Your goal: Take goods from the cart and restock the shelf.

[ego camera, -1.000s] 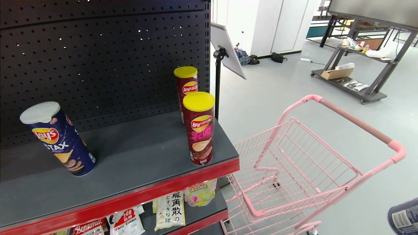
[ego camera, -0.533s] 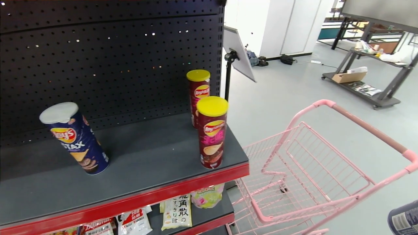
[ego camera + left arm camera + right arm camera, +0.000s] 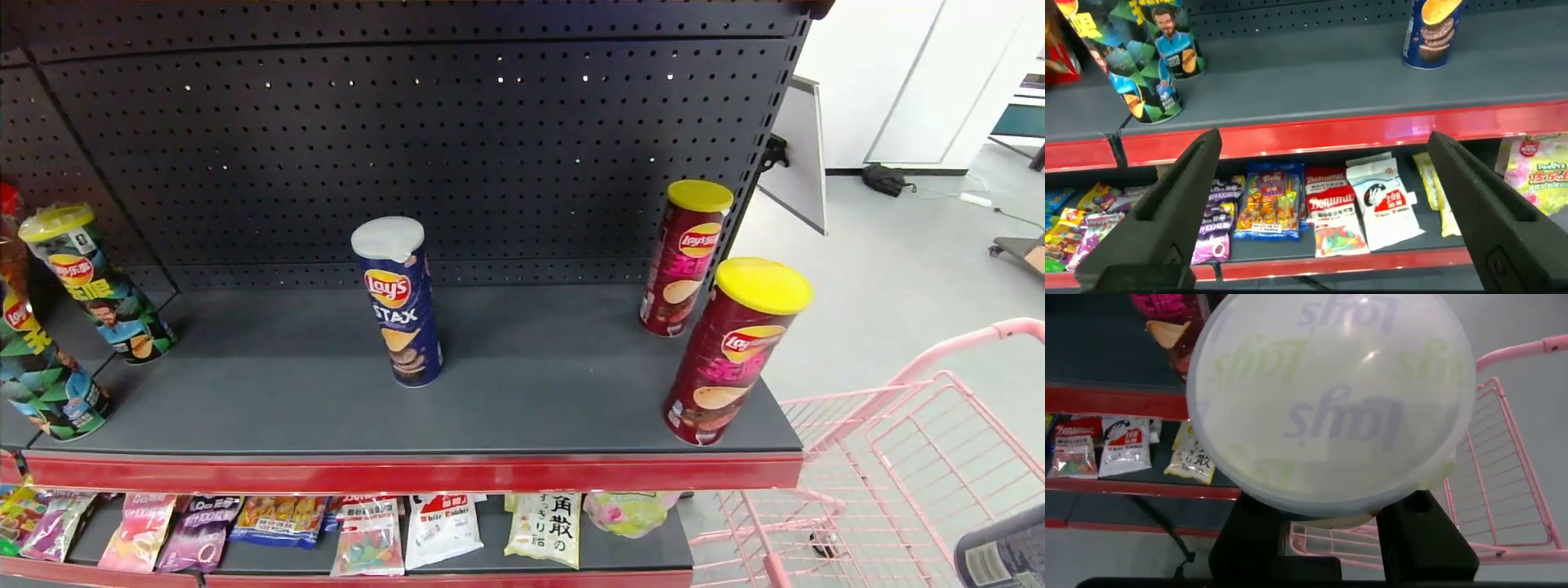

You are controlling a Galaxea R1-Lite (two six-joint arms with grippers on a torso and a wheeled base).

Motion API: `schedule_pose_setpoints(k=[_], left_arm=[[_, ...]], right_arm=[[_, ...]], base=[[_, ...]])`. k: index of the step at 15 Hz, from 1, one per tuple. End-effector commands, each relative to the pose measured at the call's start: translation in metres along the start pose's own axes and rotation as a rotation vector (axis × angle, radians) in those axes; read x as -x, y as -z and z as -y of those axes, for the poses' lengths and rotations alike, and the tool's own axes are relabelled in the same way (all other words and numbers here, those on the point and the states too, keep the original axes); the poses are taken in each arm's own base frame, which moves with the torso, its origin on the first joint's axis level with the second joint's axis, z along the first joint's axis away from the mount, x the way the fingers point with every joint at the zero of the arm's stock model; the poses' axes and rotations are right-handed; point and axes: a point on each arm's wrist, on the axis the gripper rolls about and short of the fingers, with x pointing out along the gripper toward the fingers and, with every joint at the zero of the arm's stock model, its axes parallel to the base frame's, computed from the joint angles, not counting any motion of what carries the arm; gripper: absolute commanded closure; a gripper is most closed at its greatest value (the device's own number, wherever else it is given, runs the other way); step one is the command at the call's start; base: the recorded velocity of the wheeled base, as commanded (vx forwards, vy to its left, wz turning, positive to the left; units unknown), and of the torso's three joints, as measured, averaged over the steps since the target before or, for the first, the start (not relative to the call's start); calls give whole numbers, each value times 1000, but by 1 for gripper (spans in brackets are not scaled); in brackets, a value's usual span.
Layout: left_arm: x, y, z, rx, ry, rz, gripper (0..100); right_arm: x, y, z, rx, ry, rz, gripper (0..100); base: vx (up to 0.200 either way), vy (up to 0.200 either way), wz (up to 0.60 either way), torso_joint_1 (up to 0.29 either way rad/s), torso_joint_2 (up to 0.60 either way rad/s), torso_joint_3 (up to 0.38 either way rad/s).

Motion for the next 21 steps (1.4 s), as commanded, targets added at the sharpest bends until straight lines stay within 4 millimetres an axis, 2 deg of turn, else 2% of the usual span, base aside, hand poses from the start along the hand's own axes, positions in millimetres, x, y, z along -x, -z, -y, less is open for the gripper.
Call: schedule_pose_setpoints(k=[1, 6, 9, 13, 16, 18, 21], left_arm=[[0, 0, 0, 0, 0, -1, 0], [0, 0, 0, -2, 0, -1, 0], [0, 0, 0, -2, 0, -1, 0], [0, 0, 0, -2, 0, -1, 0], [0, 0, 0, -2, 0, -1, 0], [0, 0, 0, -3, 0, -1, 0], [0, 0, 0, -3, 2, -1, 0]], right_arm=[[8, 17, -1, -1, -7, 35, 100], [17, 49, -2, -1, -13, 81, 100], [18, 51, -2, -11, -19, 91, 100], [18, 53, -5, -37, -128, 98, 100], [20, 57, -5, -36, -148, 116, 100], [19, 64, -6, -32, -159, 112, 100], [18, 64, -7, -29, -184, 109, 100]], base=[[0, 0, 0, 0, 0, 0], [0, 200, 0, 2, 0, 1], [0, 200, 0, 1, 1, -4], [0, 200, 0, 4, 2, -2], [0, 0, 0, 0, 0, 0], [200, 0, 0, 0, 5, 0], [200, 0, 0, -12, -2, 10]])
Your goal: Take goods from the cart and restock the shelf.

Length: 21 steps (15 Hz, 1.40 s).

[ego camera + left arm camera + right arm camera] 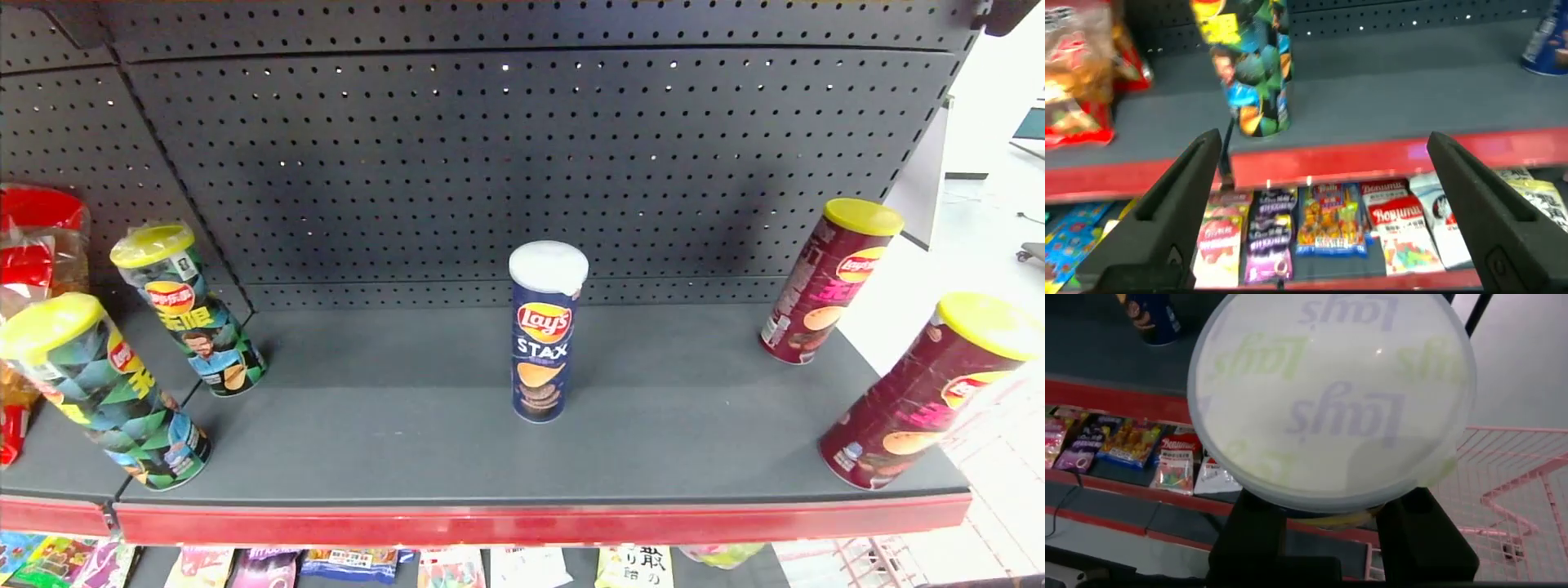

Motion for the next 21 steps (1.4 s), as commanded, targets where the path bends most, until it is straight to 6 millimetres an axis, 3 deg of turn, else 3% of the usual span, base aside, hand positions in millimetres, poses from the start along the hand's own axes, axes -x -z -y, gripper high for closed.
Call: schedule_pose_setpoints(k=[1, 8, 9, 10, 11, 13, 15, 17, 20, 21], left_arm=[[0, 0, 0, 1, -1, -1, 0], [-1, 0, 0, 0, 19, -14, 0], [0, -18, 0, 14, 95, 14, 0], [-10, -63, -4, 68, 161, -3, 0], [-22, -93, -6, 110, 196, -19, 0], [-51, -119, -1, 62, 502, -84, 0], [-76, -121, 7, 62, 653, -170, 0], [-131, -120, 21, 20, 753, -253, 0], [-173, -110, 46, 9, 859, -311, 0], [-178, -108, 51, 7, 872, -318, 0]], right_arm=[[0, 0, 0, 1, -10, 1, 100], [3, -3, -3, 5, -117, 22, 100], [3, -3, -3, 5, -126, 21, 100], [3, -5, -3, 5, -129, 21, 100], [3, -7, -3, 5, -132, 22, 100], [2, -12, -2, 8, -170, 17, 100], [0, -12, -1, 10, -195, 4, 100], [-2, -18, 0, 24, -207, -4, 100], [-5, -36, 0, 22, -225, -17, 100], [-6, -39, 0, 22, -228, -20, 100]], base=[[0, 0, 0, 0, 0, 0], [0, 0, 0, 0, 0, 0], [0, 0, 0, 0, 0, 0], [0, 0, 0, 0, 0, 0], [0, 0, 0, 0, 0, 0], [0, 0, 0, 0, 0, 0], [0, 0, 0, 0, 0, 0], [0, 0, 0, 0, 0, 0], [0, 0, 0, 0, 0, 0], [0, 0, 0, 0, 0, 0]])
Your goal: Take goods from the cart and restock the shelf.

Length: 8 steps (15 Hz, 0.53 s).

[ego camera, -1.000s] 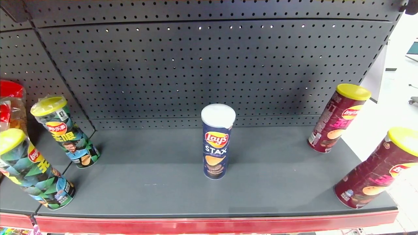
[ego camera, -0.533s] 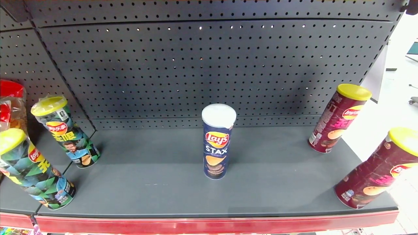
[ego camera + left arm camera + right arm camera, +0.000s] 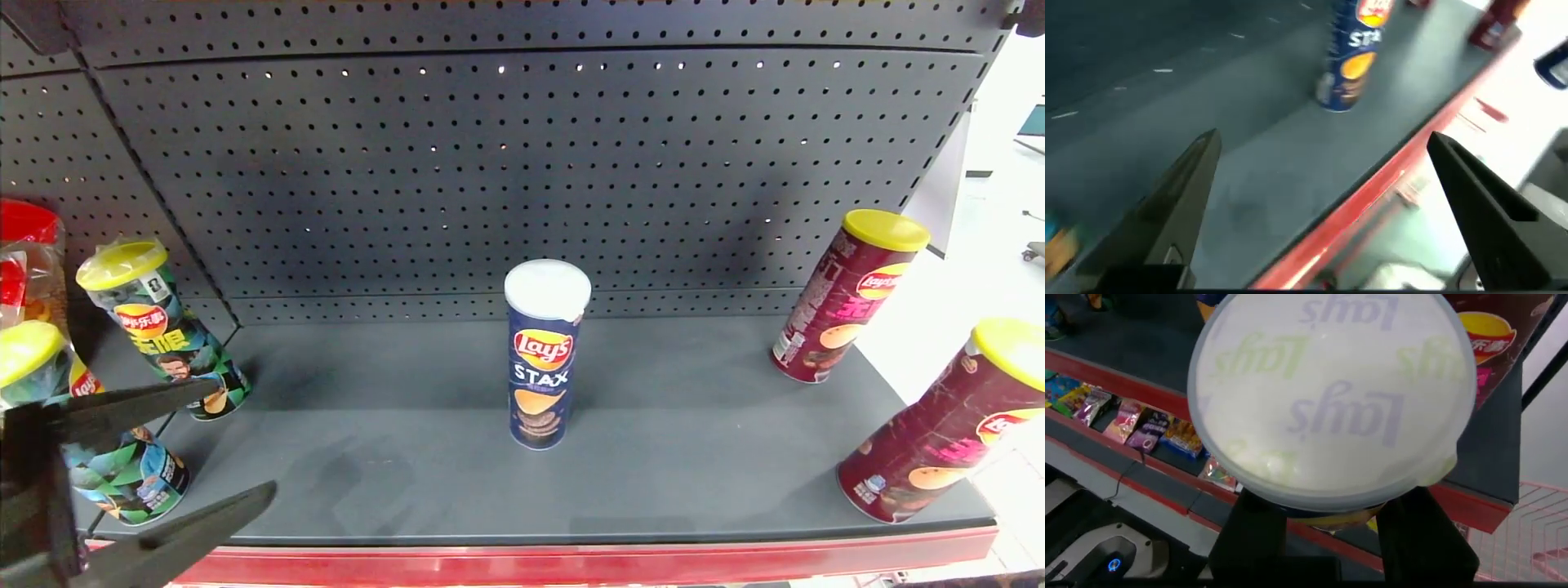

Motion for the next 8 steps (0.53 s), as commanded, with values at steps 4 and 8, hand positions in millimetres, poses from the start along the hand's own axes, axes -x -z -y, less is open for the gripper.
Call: schedule_pose_setpoints(k=[4, 8], left_arm=[[-89, 7, -13, 22, 183, -140, 0], [-124, 4, -18, 13, 218, -143, 0]], right_arm=[[-18, -45, 7, -5, -106, -53, 100], [-25, -51, 9, -7, -129, -75, 100]], base=[[0, 0, 0, 0, 0, 0], [0, 0, 0, 0, 0, 0]])
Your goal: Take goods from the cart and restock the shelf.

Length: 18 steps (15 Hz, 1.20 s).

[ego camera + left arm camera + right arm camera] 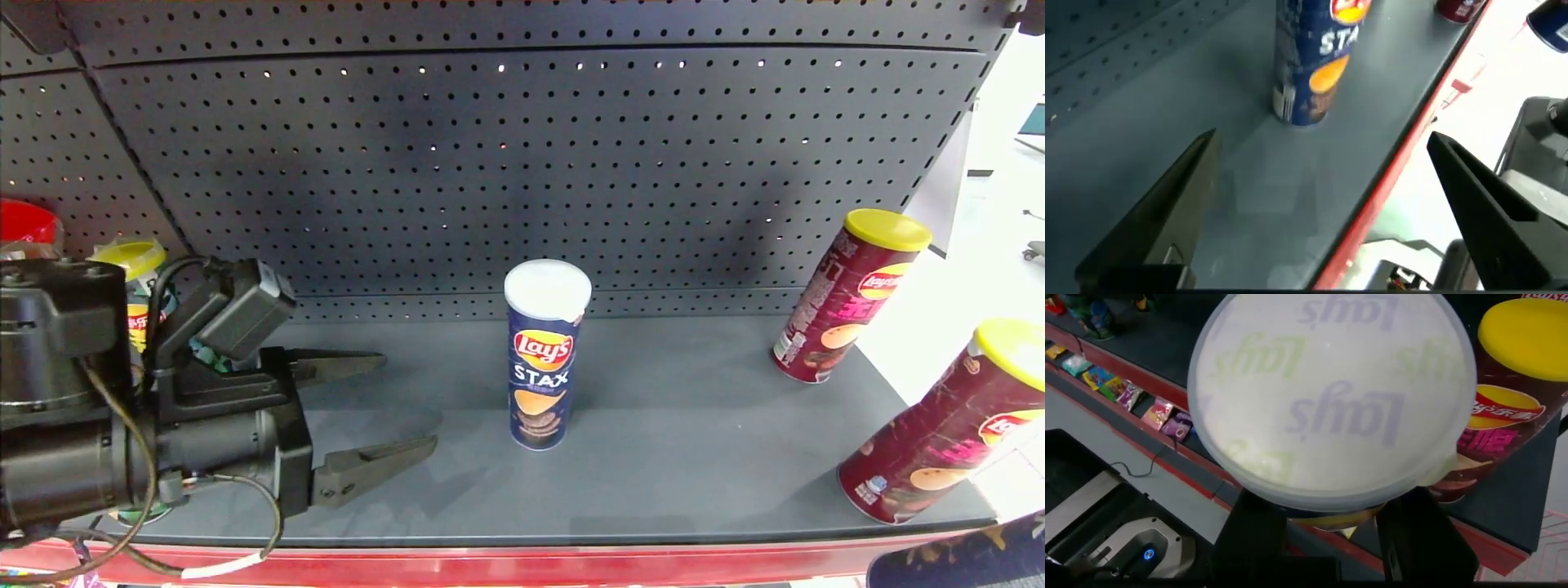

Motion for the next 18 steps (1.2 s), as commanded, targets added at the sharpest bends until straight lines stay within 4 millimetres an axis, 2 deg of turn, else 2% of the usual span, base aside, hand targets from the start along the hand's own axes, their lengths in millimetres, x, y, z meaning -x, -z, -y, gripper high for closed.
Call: schedule_pose_setpoints(k=[1, 3, 7, 11, 15, 18], left_arm=[[-35, 0, -12, 7, 31, -27, 0], [-58, -9, -22, -4, 44, -12, 0], [-92, -17, -28, -16, 80, -14, 0], [-114, -21, -33, -25, 100, -8, 0], [-128, -27, -39, -31, 103, 7, 0], [-134, -31, -35, -37, 133, 17, 0]], right_arm=[[-6, -3, 2, -7, -7, -29, 100], [-6, -6, 2, -6, -10, -21, 100], [-8, -8, 3, -5, -8, -26, 100], [-8, -8, 3, -6, -5, -24, 100], [-8, -8, 3, -8, -4, -29, 100], [-8, -8, 3, -8, -2, -29, 100]], base=[[0, 0, 0, 0, 0, 0], [0, 0, 0, 0, 0, 0], [0, 0, 0, 0, 0, 0], [0, 0, 0, 0, 0, 0], [0, 0, 0, 0, 0, 0], [0, 0, 0, 0, 0, 0]])
